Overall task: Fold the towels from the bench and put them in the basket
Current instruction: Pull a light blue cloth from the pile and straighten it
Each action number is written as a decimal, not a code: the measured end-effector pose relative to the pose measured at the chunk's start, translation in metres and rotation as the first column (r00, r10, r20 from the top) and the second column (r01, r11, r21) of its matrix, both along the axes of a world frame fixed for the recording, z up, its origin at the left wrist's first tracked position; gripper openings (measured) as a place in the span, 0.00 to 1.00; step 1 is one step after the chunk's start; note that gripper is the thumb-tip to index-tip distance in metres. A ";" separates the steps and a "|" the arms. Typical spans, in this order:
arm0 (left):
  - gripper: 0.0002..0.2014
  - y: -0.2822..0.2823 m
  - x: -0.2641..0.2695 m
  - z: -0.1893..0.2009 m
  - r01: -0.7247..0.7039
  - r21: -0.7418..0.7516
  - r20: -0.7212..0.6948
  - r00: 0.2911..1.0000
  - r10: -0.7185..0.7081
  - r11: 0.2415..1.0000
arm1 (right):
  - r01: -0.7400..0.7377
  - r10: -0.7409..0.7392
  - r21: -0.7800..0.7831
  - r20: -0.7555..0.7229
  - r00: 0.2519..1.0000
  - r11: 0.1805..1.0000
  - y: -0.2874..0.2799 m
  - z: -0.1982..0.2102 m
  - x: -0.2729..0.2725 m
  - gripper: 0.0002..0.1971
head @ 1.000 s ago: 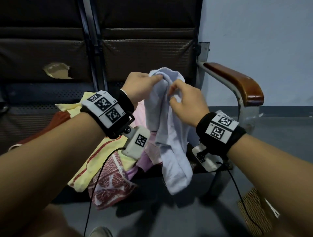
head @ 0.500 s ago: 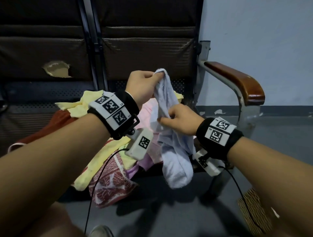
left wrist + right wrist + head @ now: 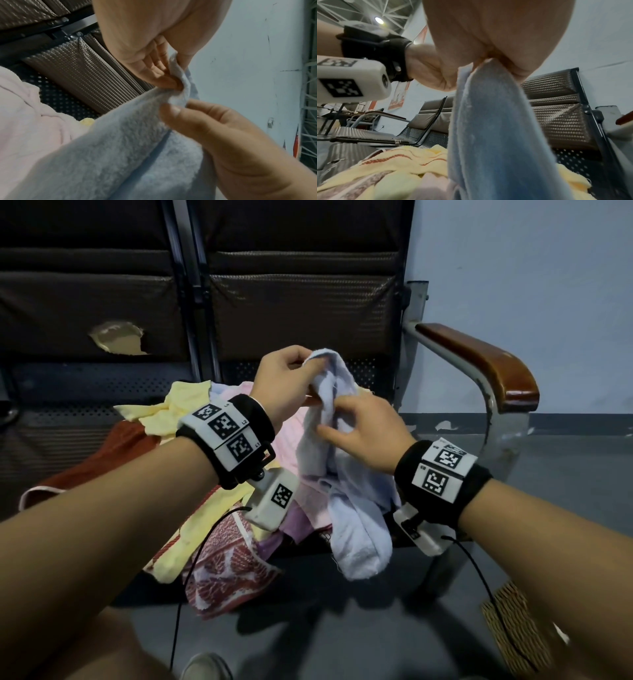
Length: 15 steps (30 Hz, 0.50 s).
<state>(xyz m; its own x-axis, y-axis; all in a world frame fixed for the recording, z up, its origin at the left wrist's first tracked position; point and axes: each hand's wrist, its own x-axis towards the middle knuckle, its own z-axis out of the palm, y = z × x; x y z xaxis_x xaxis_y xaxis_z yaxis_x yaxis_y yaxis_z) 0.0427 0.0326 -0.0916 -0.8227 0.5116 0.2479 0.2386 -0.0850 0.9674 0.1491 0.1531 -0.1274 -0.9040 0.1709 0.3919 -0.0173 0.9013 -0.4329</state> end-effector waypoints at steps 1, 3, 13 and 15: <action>0.07 0.000 0.003 0.001 0.012 0.005 0.004 1.000 -0.012 1.000 | -0.009 0.010 -0.034 0.035 0.999 0.999 -0.002 -0.003 0.000 0.15; 0.09 0.001 0.005 0.003 0.037 0.008 0.007 0.999 -0.037 0.999 | -0.024 0.033 -0.132 0.068 0.997 0.991 -0.003 -0.008 -0.002 0.16; 0.10 0.002 0.006 0.001 0.044 0.002 0.017 0.999 -0.044 0.999 | -0.109 0.141 -0.306 0.086 0.986 0.946 -0.005 -0.013 0.000 0.14; 0.10 0.002 0.004 0.001 -0.001 0.037 0.014 1.000 0.001 0.999 | -0.100 0.136 -0.257 0.130 0.982 0.961 -0.002 -0.015 -0.002 0.19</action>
